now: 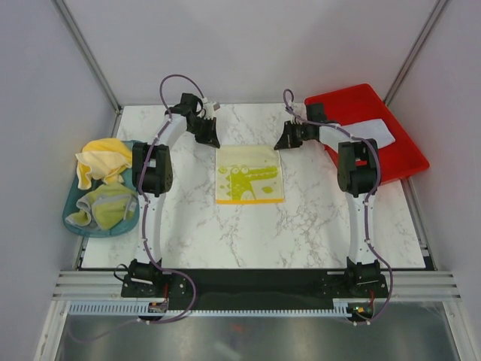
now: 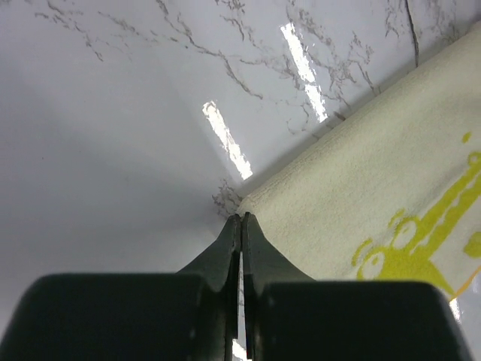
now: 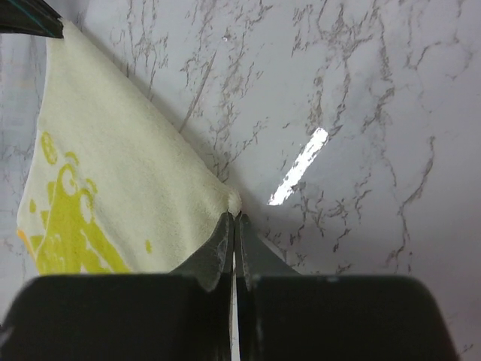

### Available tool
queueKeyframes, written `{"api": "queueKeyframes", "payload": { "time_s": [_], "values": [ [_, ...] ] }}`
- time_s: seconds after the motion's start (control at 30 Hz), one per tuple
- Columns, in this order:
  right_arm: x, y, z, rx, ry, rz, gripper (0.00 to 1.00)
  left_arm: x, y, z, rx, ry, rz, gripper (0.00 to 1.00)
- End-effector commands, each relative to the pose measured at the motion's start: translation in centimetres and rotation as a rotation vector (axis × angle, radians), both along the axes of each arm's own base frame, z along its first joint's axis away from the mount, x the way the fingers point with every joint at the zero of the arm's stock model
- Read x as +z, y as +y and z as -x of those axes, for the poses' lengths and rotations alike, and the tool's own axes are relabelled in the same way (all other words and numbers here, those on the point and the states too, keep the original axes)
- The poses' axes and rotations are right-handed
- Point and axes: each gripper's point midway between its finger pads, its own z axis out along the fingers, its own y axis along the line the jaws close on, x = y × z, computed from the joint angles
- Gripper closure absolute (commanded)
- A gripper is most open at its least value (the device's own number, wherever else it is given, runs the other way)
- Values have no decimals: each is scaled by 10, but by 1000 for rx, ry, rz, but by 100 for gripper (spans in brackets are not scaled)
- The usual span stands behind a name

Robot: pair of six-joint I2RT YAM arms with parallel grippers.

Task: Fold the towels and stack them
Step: Fold the towel

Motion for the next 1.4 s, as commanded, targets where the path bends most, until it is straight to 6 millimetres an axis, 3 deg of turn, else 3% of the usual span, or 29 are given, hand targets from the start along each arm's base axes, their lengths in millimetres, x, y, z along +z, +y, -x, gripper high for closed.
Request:
{"api": "queueKeyframes", "payload": {
  "time_s": [0.0, 0.2, 0.53, 0.57, 0.63, 0.9, 1.1, 1.37],
  "values": [
    [18, -4, 6, 7, -45, 4, 100, 18, -7, -12, -63, -71, 41, 98],
    [18, -14, -5, -11, -99, 52, 100, 27, -10, -10, -75, -83, 57, 98],
    [42, -24, -13, -24, -186, 71, 100, 44, 1, -11, -56, -140, -6, 98],
    [43, -23, -13, -23, -187, 66, 100, 53, 1, -13, -57, -168, 0, 98],
    [47, -22, -11, -17, -196, 52, 100, 54, 1, -11, -50, -171, 3, 98],
    [74, -23, -3, -12, -270, 52, 100, 90, 0, -5, -42, -265, 9, 98],
    [88, -25, 6, -18, -288, 49, 100, 94, 0, 9, -44, -264, -1, 98],
    [91, -25, 34, -20, -269, 30, 100, 94, -5, 36, -61, -262, -13, 98]
  ]
}}
